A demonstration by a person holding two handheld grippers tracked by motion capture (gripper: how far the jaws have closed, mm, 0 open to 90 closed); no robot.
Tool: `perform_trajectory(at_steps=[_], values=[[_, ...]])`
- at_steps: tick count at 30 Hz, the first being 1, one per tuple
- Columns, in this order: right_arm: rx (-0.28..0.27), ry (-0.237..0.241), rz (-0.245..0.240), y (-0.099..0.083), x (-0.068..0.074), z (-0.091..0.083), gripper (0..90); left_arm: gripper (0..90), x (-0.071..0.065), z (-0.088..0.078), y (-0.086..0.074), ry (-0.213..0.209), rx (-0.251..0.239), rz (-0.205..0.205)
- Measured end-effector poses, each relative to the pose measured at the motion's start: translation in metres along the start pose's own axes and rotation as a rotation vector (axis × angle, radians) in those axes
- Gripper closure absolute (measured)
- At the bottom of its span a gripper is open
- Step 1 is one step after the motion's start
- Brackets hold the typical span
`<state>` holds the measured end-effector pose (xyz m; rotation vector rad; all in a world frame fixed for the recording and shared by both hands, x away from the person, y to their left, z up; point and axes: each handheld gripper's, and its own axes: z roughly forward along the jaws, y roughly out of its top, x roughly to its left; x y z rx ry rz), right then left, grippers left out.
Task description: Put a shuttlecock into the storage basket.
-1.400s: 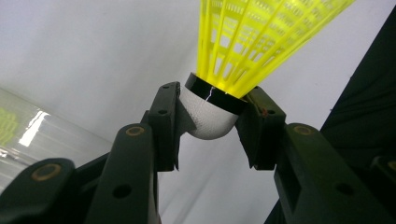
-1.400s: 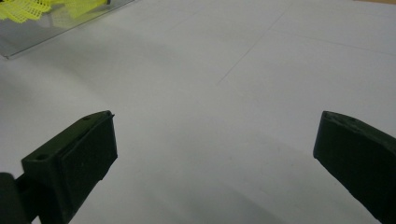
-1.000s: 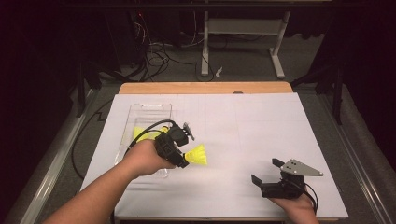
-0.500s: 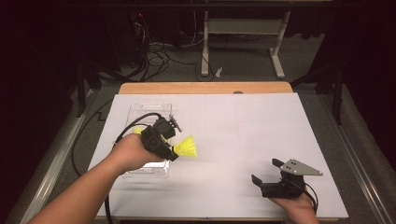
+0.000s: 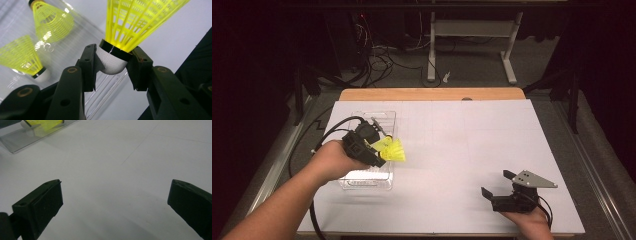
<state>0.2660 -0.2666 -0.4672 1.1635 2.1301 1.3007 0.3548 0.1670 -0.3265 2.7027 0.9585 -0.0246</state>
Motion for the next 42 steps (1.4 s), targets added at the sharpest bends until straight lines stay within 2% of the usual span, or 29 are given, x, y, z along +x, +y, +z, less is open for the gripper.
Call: perform_trajectory(at_steps=[13, 25, 36, 42], values=[[0.005, 0.010, -0.005, 0.000, 0.002, 0.001, 0.9, 62.1, 0.021, 0.003, -0.032, 0.016, 0.025, -0.043], [0.009, 0.016, 0.002, 0.000, 0.001, 0.001, 1.9, 62.1, 0.036, 0.003, -0.054, 0.031, 0.036, -0.092], [0.016, 0.021, 0.004, -0.001, 0.002, 0.003, 1.8, 62.1, 0.038, 0.001, -0.058, 0.031, 0.028, -0.106], [-0.011, 0.014, 0.003, 0.001, 0.002, 0.001, 0.1, 62.1, 0.040, 0.003, -0.059, 0.037, 0.028, -0.115]])
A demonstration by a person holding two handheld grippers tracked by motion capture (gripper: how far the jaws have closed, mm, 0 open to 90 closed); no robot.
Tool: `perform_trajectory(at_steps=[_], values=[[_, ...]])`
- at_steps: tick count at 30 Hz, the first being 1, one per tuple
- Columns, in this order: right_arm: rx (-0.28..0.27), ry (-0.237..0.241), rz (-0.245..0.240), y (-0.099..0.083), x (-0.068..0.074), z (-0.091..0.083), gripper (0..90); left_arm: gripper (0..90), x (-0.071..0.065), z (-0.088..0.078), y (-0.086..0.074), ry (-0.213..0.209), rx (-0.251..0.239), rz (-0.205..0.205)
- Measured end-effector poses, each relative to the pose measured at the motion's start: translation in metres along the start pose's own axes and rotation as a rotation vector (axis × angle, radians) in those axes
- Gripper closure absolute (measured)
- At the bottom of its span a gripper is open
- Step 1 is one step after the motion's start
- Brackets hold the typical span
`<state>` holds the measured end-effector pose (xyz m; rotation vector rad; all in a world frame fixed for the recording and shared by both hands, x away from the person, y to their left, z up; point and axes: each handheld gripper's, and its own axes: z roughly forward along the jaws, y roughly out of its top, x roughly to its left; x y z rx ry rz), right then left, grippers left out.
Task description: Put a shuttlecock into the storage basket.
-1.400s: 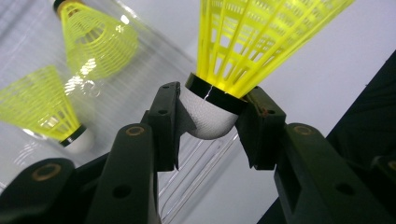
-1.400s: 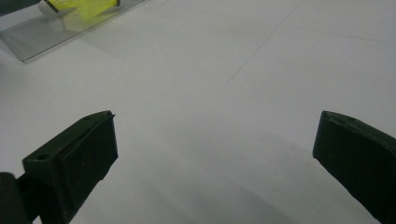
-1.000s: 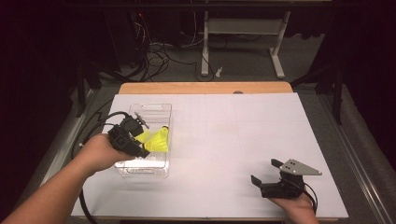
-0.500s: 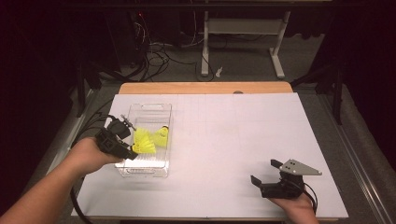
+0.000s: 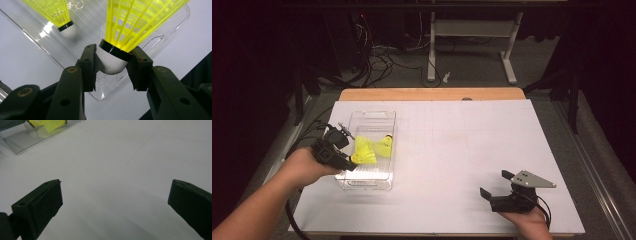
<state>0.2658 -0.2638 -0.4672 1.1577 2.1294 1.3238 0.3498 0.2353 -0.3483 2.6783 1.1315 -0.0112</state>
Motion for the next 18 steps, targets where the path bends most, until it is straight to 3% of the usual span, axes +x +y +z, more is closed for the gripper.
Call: perform_trajectory(at_steps=[9, 18], values=[[-0.059, -0.014, -0.025, 0.001, 0.001, -0.004, 0.1, 62.1, 0.002, 0.012, -0.002, -0.006, 0.008, -0.006], [-0.048, -0.011, -0.023, 0.001, 0.002, -0.002, 0.1, 62.1, 0.006, 0.017, -0.004, -0.007, 0.012, -0.017]])
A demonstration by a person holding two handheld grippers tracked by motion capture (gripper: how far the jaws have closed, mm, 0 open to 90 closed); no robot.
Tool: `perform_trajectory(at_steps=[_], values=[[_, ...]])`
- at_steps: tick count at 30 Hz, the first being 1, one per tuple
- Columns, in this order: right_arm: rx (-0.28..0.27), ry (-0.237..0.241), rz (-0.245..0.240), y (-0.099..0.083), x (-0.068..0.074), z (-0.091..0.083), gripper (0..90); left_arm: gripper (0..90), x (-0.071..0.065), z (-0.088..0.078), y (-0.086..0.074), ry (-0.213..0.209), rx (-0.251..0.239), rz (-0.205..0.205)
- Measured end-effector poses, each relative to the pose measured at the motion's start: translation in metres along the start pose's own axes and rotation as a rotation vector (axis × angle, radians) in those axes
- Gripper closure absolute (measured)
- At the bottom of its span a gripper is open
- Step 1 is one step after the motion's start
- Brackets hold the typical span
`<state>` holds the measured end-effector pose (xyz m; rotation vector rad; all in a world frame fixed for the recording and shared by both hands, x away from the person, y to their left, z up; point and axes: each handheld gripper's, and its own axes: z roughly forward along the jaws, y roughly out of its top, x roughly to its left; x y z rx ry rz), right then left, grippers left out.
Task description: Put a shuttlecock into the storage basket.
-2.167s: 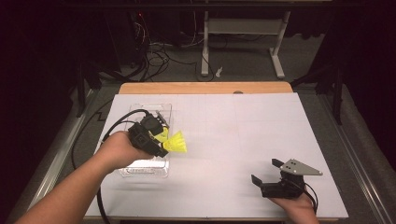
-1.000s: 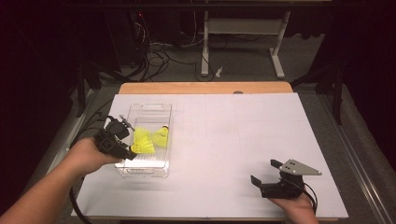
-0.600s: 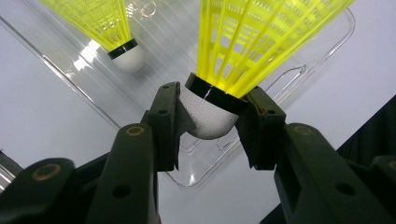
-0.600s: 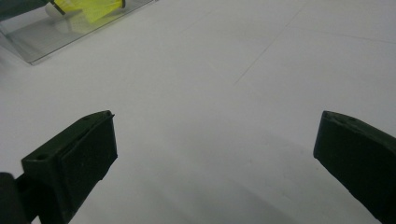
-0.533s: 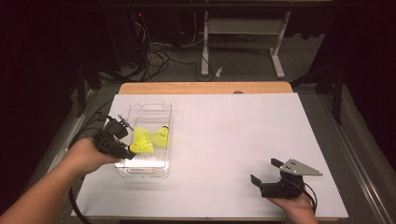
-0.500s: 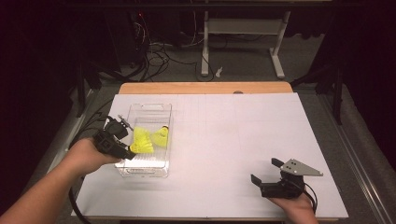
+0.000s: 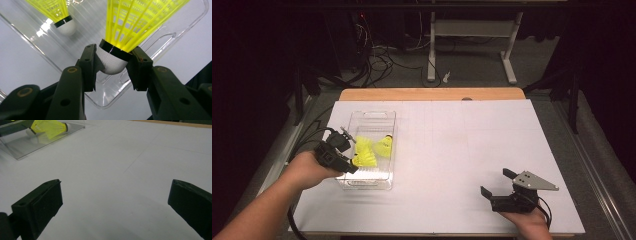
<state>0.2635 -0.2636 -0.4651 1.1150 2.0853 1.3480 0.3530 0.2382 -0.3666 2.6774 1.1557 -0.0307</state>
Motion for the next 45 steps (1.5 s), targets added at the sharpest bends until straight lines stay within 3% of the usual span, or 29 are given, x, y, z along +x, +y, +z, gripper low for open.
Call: perform_trajectory(at_steps=[19, 32, 45], values=[[0.003, 0.016, -0.002, 0.001, 0.002, 0.001, 0.1, 62.1, 0.004, 0.014, -0.004, 0.001, 0.021, -0.019], [0.003, 0.014, -0.001, 0.001, 0.001, 0.000, 0.1, 62.0, 0.003, 0.028, -0.002, 0.009, 0.064, -0.006], [0.014, 0.013, 0.006, 0.000, 0.001, 0.001, 0.1, 62.0, 0.006, 0.037, -0.007, -0.011, 0.060, -0.023]])
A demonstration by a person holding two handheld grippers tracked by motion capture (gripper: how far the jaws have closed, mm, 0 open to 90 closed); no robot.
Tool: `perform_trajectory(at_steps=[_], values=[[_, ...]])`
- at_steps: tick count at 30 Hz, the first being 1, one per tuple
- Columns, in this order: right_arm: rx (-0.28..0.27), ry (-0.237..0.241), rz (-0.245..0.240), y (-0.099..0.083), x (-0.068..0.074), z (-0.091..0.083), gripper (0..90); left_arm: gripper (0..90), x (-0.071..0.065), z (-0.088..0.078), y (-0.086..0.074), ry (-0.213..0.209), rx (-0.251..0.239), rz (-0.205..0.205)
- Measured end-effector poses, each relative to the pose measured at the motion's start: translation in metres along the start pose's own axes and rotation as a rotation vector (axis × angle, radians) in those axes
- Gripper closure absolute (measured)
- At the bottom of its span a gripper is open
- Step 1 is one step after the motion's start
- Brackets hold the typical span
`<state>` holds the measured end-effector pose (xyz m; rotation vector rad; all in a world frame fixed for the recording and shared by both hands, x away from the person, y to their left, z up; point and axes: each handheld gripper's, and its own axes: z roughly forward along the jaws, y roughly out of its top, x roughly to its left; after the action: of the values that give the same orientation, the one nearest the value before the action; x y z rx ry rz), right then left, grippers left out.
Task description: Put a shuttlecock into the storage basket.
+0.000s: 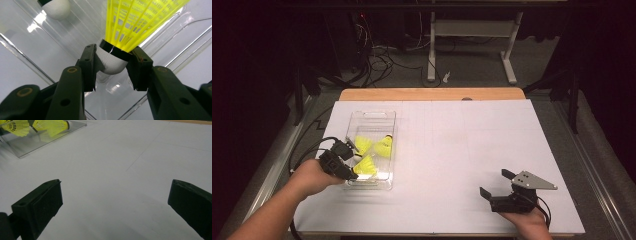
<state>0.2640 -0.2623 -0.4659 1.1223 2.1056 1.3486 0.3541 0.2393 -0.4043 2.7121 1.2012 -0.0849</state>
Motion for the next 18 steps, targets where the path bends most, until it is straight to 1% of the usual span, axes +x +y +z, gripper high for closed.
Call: perform_trajectory(at_steps=[10, 13, 15, 18], values=[[-0.001, 0.002, -0.003, 0.0002, 0.0004, 0.0001, 0.1, 61.9, 0.0019, 0.0005, 0.0023, -0.010, 0.020, -0.015], [0.001, 0.002, -0.001, 0.0000, -0.0003, 0.0004, 0.1, 61.7, 0.0034, 0.0005, 0.0035, -0.024, 0.022, -0.027], [0.002, 0.002, 0.002, -0.0001, -0.0006, 0.0007, 0.1, 61.6, 0.0036, 0.0004, 0.0037, -0.025, 0.018, -0.031], [0.002, 0.003, 0.000, 0.0000, 0.0000, 0.0008, 0.1, 61.3, 0.0039, 0.0003, 0.0033, -0.028, 0.017, -0.030]])
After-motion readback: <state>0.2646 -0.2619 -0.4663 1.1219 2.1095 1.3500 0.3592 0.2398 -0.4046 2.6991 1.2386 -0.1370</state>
